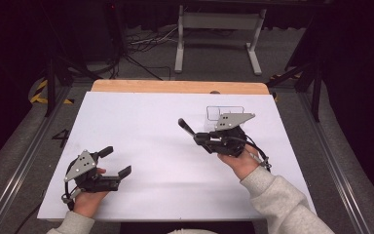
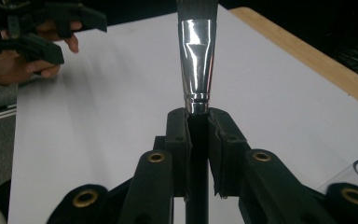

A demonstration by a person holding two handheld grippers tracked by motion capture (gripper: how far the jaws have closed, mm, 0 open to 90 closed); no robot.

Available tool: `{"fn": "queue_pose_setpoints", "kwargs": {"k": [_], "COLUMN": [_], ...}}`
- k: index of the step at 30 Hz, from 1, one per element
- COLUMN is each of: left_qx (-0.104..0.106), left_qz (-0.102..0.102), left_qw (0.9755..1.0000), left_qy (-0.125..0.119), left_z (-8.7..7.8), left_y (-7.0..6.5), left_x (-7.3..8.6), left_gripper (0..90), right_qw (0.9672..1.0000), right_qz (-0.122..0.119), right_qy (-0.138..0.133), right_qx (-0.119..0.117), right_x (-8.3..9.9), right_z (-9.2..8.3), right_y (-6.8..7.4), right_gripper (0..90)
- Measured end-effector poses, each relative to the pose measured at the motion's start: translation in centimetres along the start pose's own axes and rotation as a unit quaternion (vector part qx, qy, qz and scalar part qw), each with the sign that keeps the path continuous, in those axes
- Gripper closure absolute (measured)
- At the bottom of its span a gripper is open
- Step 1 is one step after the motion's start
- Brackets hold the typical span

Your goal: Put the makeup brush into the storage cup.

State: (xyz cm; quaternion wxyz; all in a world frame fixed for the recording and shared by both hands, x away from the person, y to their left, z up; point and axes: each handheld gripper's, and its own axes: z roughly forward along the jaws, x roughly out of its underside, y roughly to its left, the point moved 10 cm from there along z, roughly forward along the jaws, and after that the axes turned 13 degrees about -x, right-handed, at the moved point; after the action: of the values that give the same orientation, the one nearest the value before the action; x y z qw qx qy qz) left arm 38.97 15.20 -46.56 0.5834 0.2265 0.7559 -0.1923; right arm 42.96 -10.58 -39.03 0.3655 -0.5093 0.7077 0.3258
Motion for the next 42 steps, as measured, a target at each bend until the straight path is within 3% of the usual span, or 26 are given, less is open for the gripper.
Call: {"fn": "queue_pose_setpoints", "kwargs": {"k": [6, 17, 33, 42], "left_qx": [0.001, 0.001, 0.001, 0.001], "left_qz": [-0.001, -0.002, -0.004, -0.006], "left_qw": [1.0, 1.0, 1.0, 1.0], "left_qy": [0.0, 0.001, 0.005, 0.005], "left_z": [0.0, 0.1, 0.1, 0.1], "left_y": [0.0, 0.0, 0.0, 0.1], "left_x": [0.0, 0.1, 0.2, 0.2], "left_gripper": [4.3, 4.5, 4.5, 4.4], "right_qw": [0.9992, 0.9919, 0.9807, 0.9752], "right_qz": [-0.009, -0.02, -0.023, -0.021], "right_qy": [-0.038, -0.122, -0.177, -0.193], "right_qx": [0.008, 0.026, 0.079, 0.107], "right_x": [-0.4, -1.1, -1.4, -1.5], "right_z": [-0.7, -2.1, -3.5, -4.3], "right_y": [-0.3, -1.3, -3.4, -4.9], "right_gripper": [79.4, 79.4, 79.4, 79.4]}}
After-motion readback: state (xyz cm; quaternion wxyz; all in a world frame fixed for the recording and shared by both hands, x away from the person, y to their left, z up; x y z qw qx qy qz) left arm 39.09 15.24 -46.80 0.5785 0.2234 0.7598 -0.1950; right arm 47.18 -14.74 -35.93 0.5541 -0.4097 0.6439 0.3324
